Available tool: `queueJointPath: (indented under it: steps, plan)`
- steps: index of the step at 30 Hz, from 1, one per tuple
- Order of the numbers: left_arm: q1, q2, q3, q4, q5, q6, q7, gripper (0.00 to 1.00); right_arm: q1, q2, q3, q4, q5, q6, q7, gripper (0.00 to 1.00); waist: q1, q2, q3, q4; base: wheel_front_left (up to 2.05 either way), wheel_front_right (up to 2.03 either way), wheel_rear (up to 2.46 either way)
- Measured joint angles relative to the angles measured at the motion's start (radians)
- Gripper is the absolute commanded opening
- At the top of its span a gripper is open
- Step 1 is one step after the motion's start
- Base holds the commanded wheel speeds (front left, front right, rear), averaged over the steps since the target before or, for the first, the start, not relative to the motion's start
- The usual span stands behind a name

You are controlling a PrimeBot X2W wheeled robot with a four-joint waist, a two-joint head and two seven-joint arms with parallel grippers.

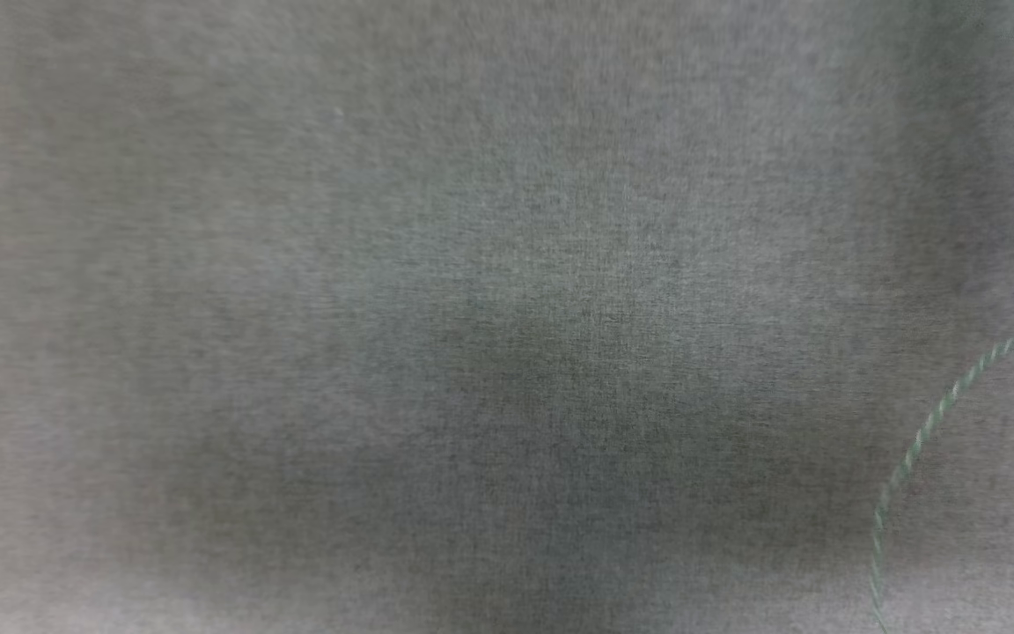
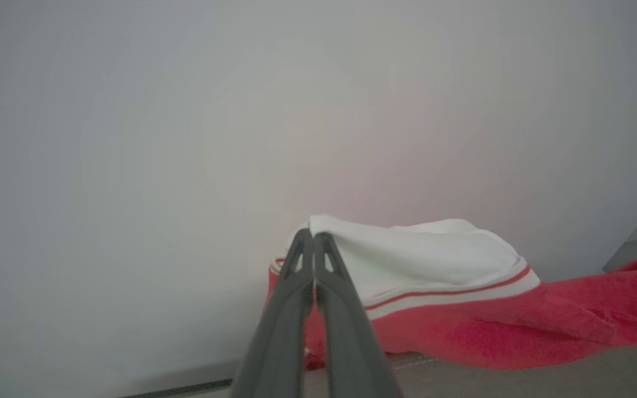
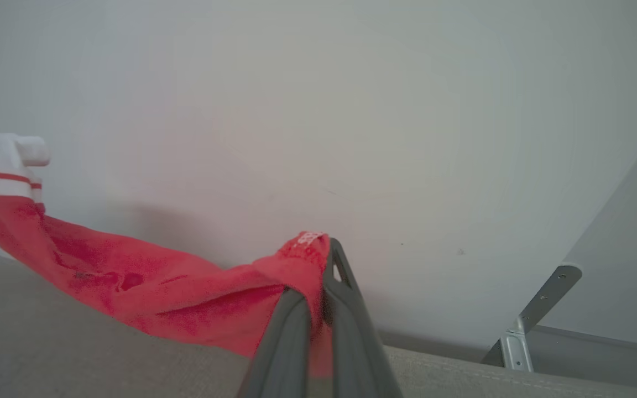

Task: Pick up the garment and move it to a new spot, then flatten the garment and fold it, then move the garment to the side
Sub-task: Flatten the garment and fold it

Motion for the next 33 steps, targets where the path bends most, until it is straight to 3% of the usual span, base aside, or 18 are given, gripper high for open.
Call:
queueJointPath:
  steps: [5, 11, 16, 22, 27, 33]
  plan:
    - [0.174, -0.002, -0.013, 0.004, -0.032, -0.006, 0.013, 0.00, 0.172, -0.042, 0.153, -0.059, 0.187, 0.000, 0.152, 0.00, 0.0000, 0.0000, -0.105, 0.011, 0.00, 0.00, 0.00]
    - [0.421, -0.030, -0.054, -0.013, -0.055, -0.010, 0.035, 0.00, 0.478, -0.181, 0.309, -0.291, 0.444, 0.000, 0.364, 0.00, 0.0000, 0.0000, -0.246, 0.023, 0.00, 0.00, 0.00]
    - [0.636, -0.014, -0.098, -0.130, -0.093, -0.012, 0.036, 0.00, 0.746, -0.305, 0.342, -0.514, 0.623, 0.000, 0.487, 0.00, 0.0001, 0.0000, -0.362, 0.032, 0.00, 0.00, 0.00]
    - [0.892, 0.071, -0.119, -0.306, -0.135, -0.009, 0.026, 0.00, 1.013, -0.420, 0.285, -0.712, 0.725, 0.000, 0.574, 0.00, 0.0000, 0.0000, -0.475, 0.041, 0.00, 0.00, 0.00]
    - [1.102, 0.175, -0.119, -0.547, -0.158, 0.062, 0.033, 0.00, 1.198, -0.467, 0.198, -0.837, 0.764, 0.000, 0.646, 0.00, 0.0000, 0.0000, -0.534, 0.050, 0.00, 0.00, 0.00]
    - [1.361, 0.309, -0.118, -0.929, -0.208, 0.209, 0.104, 0.00, 1.373, -0.479, 0.081, -0.964, 0.775, 0.000, 0.740, 0.00, 0.0000, 0.0000, -0.536, 0.064, 0.00, 0.00, 0.00]
